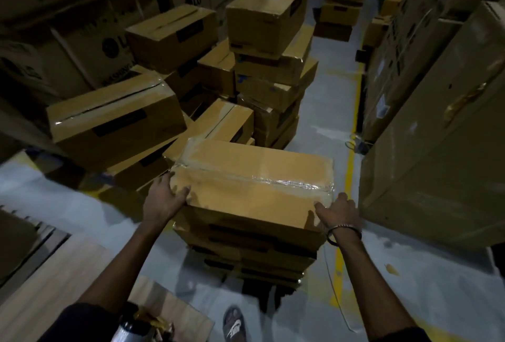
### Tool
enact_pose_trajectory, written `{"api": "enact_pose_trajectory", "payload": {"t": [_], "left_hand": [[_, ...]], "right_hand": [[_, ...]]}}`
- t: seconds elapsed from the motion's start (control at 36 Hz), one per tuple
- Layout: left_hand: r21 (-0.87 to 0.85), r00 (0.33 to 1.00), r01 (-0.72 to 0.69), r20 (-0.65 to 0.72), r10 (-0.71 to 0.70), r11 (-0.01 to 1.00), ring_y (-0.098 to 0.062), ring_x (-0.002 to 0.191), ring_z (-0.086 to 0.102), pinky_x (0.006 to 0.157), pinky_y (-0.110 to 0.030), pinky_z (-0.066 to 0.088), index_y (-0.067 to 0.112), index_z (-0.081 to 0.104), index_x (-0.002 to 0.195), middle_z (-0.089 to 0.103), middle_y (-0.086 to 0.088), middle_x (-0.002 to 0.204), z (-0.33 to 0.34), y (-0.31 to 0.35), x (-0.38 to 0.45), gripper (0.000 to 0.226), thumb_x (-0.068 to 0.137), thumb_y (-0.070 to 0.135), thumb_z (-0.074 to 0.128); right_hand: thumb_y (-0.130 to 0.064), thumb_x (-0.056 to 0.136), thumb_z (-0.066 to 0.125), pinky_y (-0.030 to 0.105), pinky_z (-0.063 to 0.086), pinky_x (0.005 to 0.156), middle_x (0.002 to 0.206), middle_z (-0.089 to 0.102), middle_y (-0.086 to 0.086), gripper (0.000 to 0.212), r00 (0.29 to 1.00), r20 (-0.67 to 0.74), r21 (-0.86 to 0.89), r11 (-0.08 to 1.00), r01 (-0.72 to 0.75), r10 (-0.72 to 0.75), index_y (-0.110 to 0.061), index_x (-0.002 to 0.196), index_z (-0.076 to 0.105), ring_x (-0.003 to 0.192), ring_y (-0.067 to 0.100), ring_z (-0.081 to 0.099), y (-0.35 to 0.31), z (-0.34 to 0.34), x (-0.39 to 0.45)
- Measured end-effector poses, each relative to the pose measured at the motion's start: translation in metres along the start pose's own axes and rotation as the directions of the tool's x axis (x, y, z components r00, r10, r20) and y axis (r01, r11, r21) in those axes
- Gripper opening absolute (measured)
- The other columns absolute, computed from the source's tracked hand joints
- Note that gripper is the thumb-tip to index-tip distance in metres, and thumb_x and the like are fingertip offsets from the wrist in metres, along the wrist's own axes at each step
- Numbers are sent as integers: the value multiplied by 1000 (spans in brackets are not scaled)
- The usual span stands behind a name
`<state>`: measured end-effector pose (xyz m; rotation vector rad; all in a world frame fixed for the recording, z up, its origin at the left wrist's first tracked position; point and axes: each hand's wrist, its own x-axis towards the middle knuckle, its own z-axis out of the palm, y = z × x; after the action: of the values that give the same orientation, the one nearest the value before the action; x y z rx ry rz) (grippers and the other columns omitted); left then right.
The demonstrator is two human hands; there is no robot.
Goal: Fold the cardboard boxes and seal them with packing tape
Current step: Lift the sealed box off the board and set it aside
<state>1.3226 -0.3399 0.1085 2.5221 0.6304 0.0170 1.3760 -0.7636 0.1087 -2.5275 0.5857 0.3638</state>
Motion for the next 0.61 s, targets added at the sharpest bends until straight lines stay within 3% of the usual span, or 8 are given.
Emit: {"api": "enact_pose_trajectory", "payload": {"t": [0.08,0.17,0.33,0.5,0.61], "left_hand": [[-56,999,-11,-39,9,998,-33,117,62,97,-53,54,18,48,152,47,-18,153,-2,10,-40,68,97,52,67],[-113,996,-37,-83,28,993,-32,128,56,98,-47,51,18,53,148,51,-15,150,-1,14,-83,60,98,49,67],[-193,976,-101,-210,59,976,-14,110,62,82,-34,53,27,62,137,63,5,133,10,-1,-181,44,100,52,62],[-403,965,69,-206,-164,913,-5,102,70,86,-35,59,28,69,129,71,12,123,26,-62,-312,35,98,44,65],[-466,906,234,-215,-365,854,6,94,69,79,-18,53,32,71,119,74,16,114,32,-119,-407,21,98,36,69]], "right_hand": [[-55,93,66,56,45,103,153,40,19,82,996,-31,-41,996,80,-81,-9,154,37,140,43,39,-5,-9,-18],[-53,93,64,56,46,102,151,42,18,77,984,-39,-55,983,173,-176,-10,152,40,139,42,39,-12,-9,-39],[-47,96,63,49,46,102,147,47,13,62,909,55,32,911,412,-413,-15,147,48,138,38,41,-30,19,-105],[-42,93,70,44,48,103,135,57,14,52,778,261,177,821,543,-571,-14,136,60,128,36,54,-36,99,-206],[-35,92,73,39,48,97,125,63,17,45,616,438,189,737,649,-655,-10,130,64,119,37,60,-28,156,-285]]}}
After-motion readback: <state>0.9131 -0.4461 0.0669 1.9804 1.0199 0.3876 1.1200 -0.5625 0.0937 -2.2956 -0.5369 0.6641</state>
